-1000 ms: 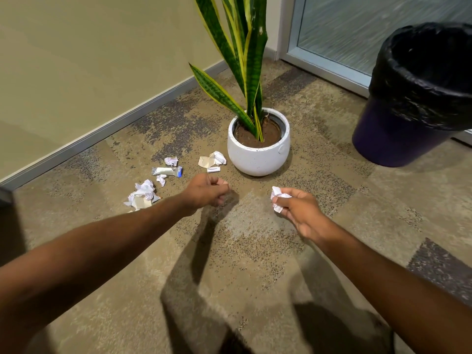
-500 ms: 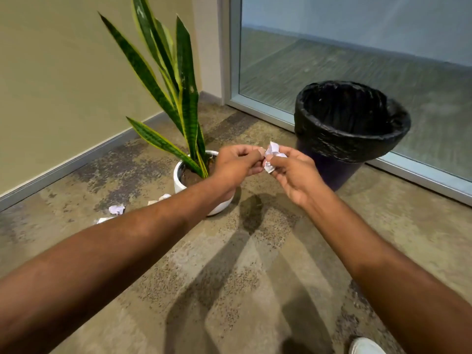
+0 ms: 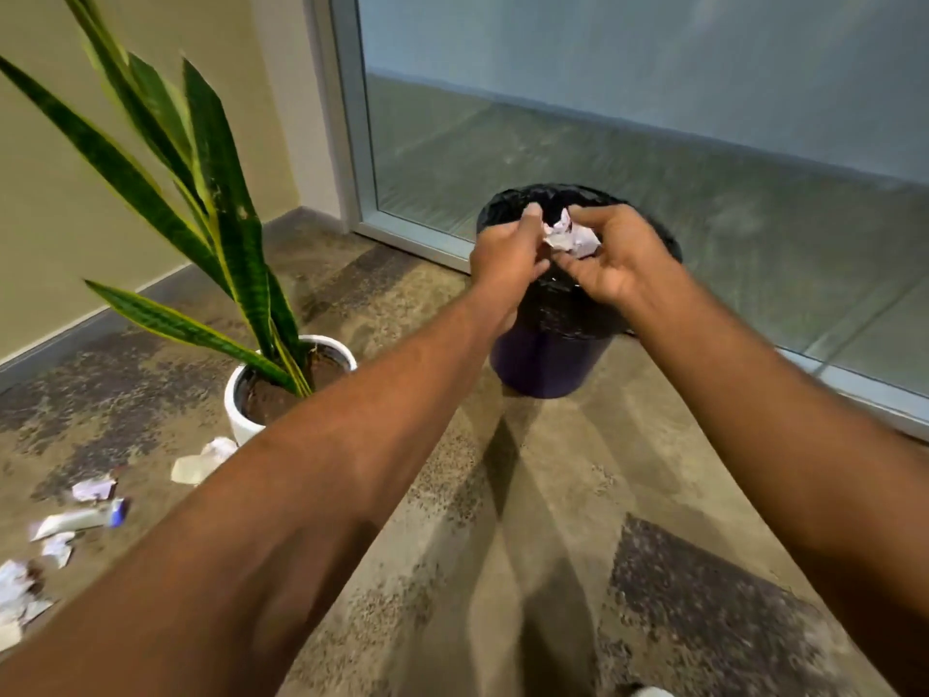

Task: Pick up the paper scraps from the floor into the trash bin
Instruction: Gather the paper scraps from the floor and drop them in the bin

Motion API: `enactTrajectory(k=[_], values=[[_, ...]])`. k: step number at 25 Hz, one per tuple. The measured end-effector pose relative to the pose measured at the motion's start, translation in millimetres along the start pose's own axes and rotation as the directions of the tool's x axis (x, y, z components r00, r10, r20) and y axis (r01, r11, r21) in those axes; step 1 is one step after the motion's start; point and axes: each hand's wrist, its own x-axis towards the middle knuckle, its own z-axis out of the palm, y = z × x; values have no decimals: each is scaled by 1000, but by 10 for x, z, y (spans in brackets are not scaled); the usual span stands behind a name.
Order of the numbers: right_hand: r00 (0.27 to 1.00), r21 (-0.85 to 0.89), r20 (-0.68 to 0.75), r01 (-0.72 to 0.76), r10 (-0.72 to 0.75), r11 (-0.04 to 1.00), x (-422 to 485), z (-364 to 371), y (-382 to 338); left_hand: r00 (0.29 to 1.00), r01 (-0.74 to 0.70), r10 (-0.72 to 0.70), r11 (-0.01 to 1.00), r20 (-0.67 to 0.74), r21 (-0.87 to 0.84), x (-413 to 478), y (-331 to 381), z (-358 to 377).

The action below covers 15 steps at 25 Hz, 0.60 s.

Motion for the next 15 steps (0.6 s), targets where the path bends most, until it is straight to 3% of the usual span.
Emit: enactTrajectory(k=[2, 6, 12, 15], values=[[998, 103, 29, -58, 55, 993, 55, -92, -56, 991, 94, -85, 992, 104, -84, 5, 55, 62], [996, 198, 42, -80, 74, 977, 73, -223, -66, 981, 93, -68, 986, 182, -138, 38, 90, 32], [999, 187, 38, -8, 1, 982, -120, -99, 43, 983, 69, -44, 988, 176, -138, -97, 130, -240], [995, 179, 99, -24, 7, 984, -272, 74, 258, 994, 45, -36, 994, 100, -97, -256, 173, -535]])
